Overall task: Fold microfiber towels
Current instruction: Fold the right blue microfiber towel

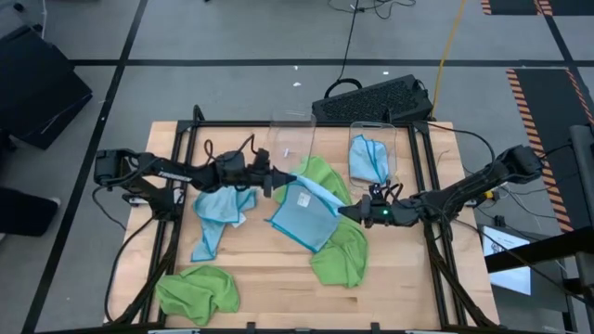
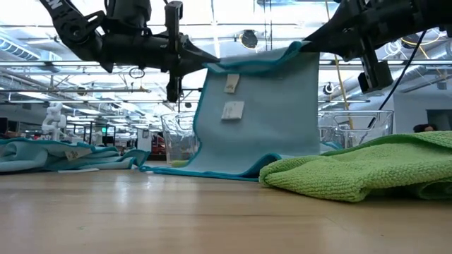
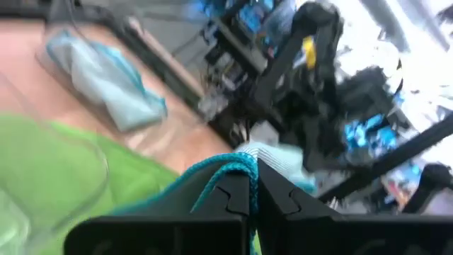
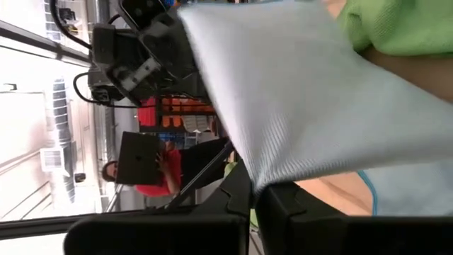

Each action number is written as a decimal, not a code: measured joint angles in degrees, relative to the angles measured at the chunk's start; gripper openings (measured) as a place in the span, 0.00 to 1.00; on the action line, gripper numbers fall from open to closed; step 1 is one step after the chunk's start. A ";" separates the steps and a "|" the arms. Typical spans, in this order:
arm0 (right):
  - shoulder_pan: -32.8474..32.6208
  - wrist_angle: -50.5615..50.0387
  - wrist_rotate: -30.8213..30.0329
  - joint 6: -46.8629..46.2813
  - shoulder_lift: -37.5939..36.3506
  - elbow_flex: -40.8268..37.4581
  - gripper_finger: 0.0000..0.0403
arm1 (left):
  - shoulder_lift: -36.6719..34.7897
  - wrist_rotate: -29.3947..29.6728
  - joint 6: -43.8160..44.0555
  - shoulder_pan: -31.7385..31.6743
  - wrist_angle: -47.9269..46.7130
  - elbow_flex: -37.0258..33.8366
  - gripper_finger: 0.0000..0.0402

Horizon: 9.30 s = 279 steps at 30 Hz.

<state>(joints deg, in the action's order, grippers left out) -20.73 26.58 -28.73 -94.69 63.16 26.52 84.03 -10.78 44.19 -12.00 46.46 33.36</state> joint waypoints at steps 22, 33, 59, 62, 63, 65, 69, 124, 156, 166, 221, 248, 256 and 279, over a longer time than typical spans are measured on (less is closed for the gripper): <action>-2.43 1.52 -3.08 -5.85 6.12 0.07 0.01 | 0.00 -3.98 -8.56 -1.12 -8.02 0.00 0.01; -1.13 1.12 -7.35 -1.88 5.44 0.11 0.01 | 0.00 0.51 -6.18 -2.09 5.03 0.00 0.01; -4.60 9.14 -7.06 -7.29 9.80 0.09 0.01 | -0.01 -10.26 -10.70 -1.25 -12.66 0.07 0.02; -5.34 10.47 -7.07 -9.17 12.08 0.09 0.01 | -0.02 -10.37 -11.37 -0.61 -13.64 0.07 0.02; -5.45 10.70 -7.07 -9.56 12.71 0.09 0.01 | -0.02 -10.39 -11.31 -0.48 -13.79 0.07 0.01; -5.63 11.23 -7.12 -9.68 13.80 0.09 0.01 | -0.02 -10.38 -11.06 -0.20 -13.64 0.07 0.01; -5.60 11.46 -8.60 -9.37 14.64 0.09 0.01 | -0.02 -10.13 -9.53 -0.08 -10.89 0.04 0.02; -22.75 -4.78 -13.18 3.27 33.33 51.76 0.01 | -23.30 21.08 6.36 49.33 -53.27 18.65 0.01; -12.50 -32.35 27.58 1.21 29.67 50.45 0.01 | -13.82 19.49 6.06 45.62 -48.00 15.58 0.01; -3.40 -48.30 32.29 11.33 24.48 45.81 0.01 | -13.06 23.02 2.61 36.94 -55.03 15.61 0.02; -1.56 -1.33 22.54 -10.64 28.81 18.25 0.01 | -7.10 6.06 1.39 20.51 -50.32 3.69 0.01; -7.59 -2.83 19.03 -15.66 39.23 25.39 0.01 | -2.60 6.52 -1.43 27.26 -53.53 3.74 0.01; -7.43 -4.51 19.20 -13.56 41.50 29.74 0.01 | 1.49 6.72 0.46 29.36 -52.66 3.72 0.03; -8.20 -5.97 23.50 -14.54 46.07 33.64 0.05 | 2.03 7.31 2.68 33.12 -53.12 3.63 0.10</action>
<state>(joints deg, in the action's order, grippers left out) -28.93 20.61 -5.24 -109.23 109.23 60.16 86.06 -3.46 46.87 21.12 -6.67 36.99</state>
